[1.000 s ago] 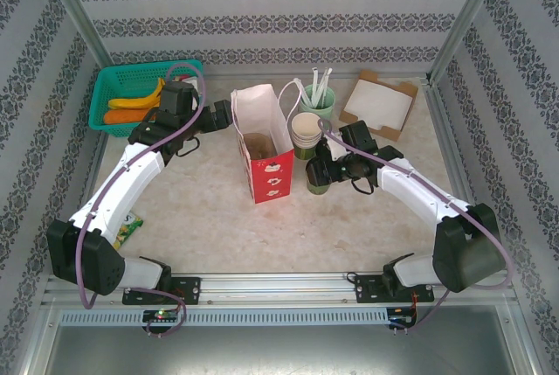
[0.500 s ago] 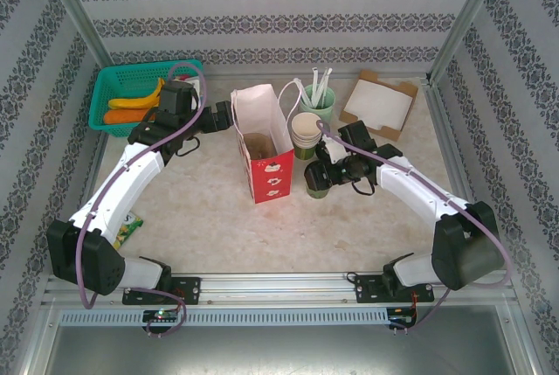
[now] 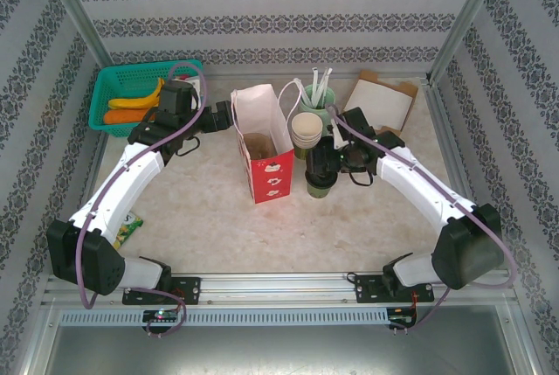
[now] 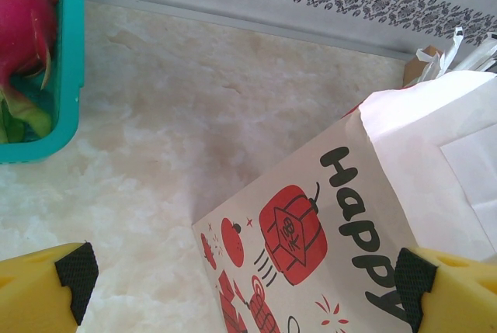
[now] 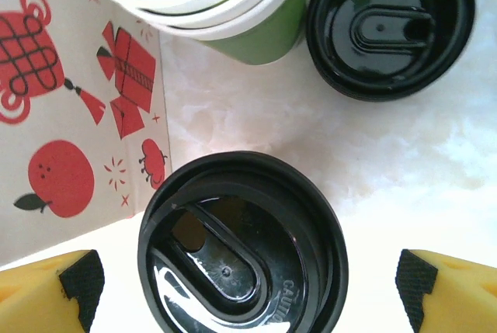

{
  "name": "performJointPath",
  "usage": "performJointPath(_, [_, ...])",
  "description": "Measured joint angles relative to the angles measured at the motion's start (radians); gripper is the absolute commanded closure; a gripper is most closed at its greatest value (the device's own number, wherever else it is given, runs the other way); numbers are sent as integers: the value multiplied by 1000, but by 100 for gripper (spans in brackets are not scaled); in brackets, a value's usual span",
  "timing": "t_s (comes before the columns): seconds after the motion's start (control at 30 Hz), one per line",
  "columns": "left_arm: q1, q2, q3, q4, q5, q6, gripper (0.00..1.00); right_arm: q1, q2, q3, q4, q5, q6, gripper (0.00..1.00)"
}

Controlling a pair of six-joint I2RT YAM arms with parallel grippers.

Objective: Pack the takeout coffee

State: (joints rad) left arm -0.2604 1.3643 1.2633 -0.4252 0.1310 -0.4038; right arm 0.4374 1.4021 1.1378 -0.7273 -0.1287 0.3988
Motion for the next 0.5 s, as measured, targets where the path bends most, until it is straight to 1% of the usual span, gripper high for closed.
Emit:
performJointPath(0.07, [0, 0, 0, 0, 0, 0, 0, 17, 14, 26, -39, 5, 58, 2])
performJointPath(0.2, [0, 6, 0, 0, -1, 0, 0, 26, 58, 63, -100, 6, 122, 2])
performJointPath(0.33, [0, 13, 0, -1, -8, 0, 0, 31, 107, 92, -150, 30, 143, 2])
performJointPath(0.5, [0, 13, 0, -1, -19, 3, 0, 50, 140, 98, -160, 31, 148, 2])
